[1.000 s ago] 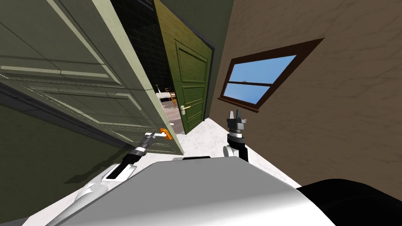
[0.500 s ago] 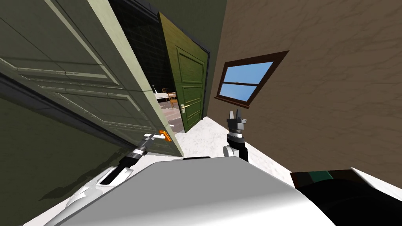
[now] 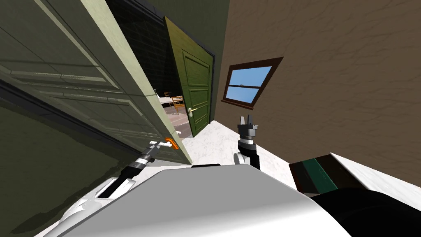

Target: Pull the door open

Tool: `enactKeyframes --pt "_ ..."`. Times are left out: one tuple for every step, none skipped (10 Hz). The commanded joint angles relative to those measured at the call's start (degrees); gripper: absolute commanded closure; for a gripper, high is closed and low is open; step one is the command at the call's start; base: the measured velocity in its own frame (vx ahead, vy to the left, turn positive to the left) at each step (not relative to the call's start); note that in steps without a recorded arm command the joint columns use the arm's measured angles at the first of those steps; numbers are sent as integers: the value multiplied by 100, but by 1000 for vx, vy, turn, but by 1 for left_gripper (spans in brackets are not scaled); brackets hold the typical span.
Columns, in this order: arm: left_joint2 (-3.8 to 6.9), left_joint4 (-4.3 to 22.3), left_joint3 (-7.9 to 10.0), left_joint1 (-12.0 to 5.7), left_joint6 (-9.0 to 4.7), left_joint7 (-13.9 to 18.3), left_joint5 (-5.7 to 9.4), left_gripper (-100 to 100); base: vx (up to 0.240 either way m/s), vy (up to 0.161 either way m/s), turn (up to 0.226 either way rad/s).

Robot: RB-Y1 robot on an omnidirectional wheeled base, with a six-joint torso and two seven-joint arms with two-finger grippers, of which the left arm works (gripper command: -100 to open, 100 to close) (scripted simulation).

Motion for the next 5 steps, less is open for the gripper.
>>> enactKeyframes --pt "19 78 -63 30 -186 40 -28 100 -208 119 -169" --pt "47 112 -80 50 -272 67 -35 100 -213 98 -194" --pt "74 145 -96 69 -352 93 -41 100 -191 91 -153" --pt "98 174 -110 86 -425 115 -47 100 -225 98 -127" --pt "125 209 -127 105 -508 142 -53 100 -221 99 -158"
